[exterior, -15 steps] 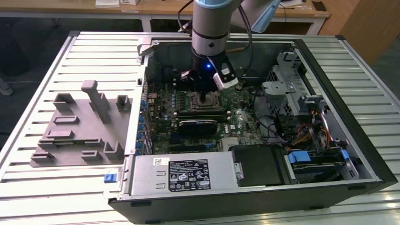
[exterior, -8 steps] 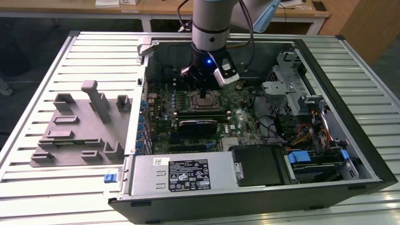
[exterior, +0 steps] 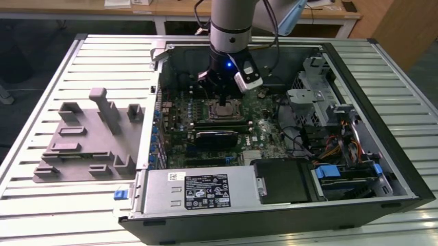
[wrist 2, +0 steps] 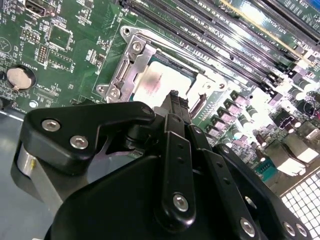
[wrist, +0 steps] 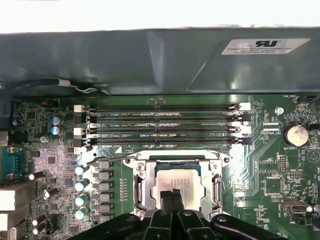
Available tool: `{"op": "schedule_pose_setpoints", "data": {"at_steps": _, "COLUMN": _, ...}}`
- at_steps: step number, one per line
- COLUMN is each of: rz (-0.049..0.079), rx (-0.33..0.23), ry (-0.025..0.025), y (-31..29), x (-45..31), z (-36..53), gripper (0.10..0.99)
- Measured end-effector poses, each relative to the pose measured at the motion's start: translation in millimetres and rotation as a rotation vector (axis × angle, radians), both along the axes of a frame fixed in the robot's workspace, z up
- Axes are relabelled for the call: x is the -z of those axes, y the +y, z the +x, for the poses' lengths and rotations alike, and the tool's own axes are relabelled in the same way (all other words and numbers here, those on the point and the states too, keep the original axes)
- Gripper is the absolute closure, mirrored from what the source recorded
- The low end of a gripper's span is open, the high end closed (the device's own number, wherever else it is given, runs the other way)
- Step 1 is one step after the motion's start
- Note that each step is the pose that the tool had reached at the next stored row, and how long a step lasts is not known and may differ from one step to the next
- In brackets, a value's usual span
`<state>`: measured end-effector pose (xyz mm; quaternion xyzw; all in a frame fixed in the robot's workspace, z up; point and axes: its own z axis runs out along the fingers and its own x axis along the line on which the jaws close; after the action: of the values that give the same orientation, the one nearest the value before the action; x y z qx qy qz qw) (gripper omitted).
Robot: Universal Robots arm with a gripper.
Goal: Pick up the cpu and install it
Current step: 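Close the cpu cover, then install the first cpu locking lever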
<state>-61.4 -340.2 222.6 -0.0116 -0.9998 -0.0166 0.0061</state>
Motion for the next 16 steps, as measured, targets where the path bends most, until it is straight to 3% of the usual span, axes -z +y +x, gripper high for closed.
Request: {"op": "schedule_pose_setpoints", "data": {"at_steps": 16, "rz": 0.001, "rx": 0.0, "ry": -0.0007, "y": -0.1, "x": -1.4, "z": -3.2, "gripper": 0.98}}
